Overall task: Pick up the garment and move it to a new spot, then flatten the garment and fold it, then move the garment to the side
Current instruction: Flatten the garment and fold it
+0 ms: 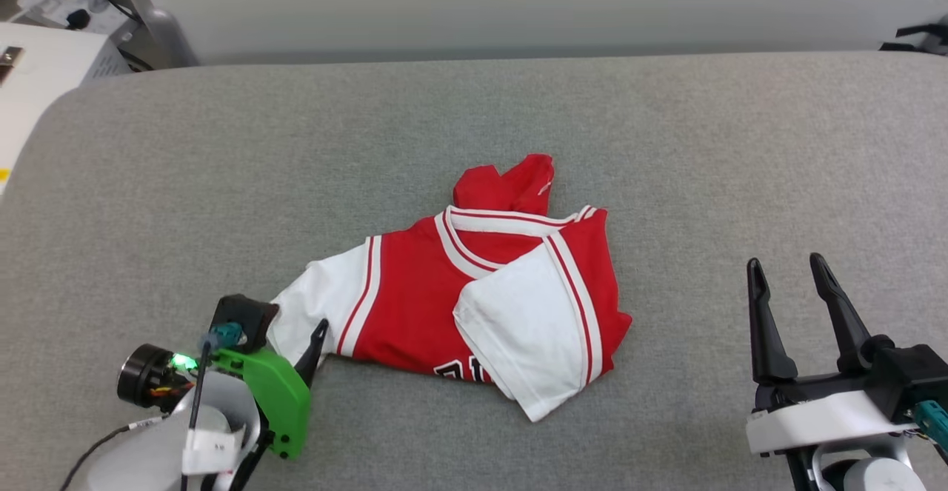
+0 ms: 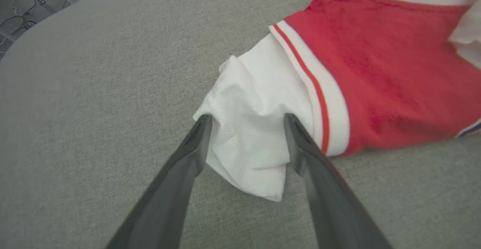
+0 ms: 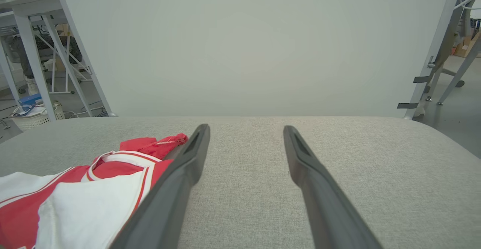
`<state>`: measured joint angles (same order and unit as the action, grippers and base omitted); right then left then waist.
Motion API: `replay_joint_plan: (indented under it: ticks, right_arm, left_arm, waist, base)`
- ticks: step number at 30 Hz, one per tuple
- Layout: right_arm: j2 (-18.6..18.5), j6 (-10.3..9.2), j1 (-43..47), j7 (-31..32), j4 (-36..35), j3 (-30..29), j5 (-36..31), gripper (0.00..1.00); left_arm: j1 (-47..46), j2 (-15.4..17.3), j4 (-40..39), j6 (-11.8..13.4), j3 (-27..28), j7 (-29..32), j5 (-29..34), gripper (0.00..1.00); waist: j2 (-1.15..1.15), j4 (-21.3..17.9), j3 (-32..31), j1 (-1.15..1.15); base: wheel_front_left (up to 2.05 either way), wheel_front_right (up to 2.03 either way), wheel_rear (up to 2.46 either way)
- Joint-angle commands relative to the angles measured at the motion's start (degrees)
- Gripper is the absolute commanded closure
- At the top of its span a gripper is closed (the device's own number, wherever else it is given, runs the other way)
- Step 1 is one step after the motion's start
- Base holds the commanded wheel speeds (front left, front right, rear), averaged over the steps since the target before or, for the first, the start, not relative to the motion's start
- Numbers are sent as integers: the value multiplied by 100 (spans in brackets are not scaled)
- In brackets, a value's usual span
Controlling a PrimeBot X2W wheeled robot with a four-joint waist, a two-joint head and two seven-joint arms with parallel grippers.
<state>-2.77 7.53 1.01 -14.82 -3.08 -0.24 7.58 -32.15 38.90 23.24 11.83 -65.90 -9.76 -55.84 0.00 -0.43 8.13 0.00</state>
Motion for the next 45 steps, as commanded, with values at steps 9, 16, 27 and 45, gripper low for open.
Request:
replay_joint_plan:
  ticks: [9,16,27,45]
  right_arm:
    - [-10,-4,-133,-18,-516,-202,-410,0]
    - [-178,-4,-576,-18,-883,-30,-544,0]
    - [-1089,-4,-1462,-18,-689,1340,-322,0]
    - [-3099,-4,-3071,3795,301,5434,2002,0]
  left_arm:
    - [720,-418,-700,1000,1254,-519,798,0]
    - [1825,-863,-1603,1387,2838,-522,2170,0]
    - [2824,-1757,-1987,906,4326,-523,3486,0]
    - [3009,-2948,-1965,-170,5428,-523,4568,0]
  waist:
    - [0,414,-374,0]
    - [0,554,-409,0]
    - [0,731,-352,0]
    - [0,1062,100,0]
  base:
    - [0,0,0]
    - [0,0,0]
    - [0,0,0]
    - [0,0,0]
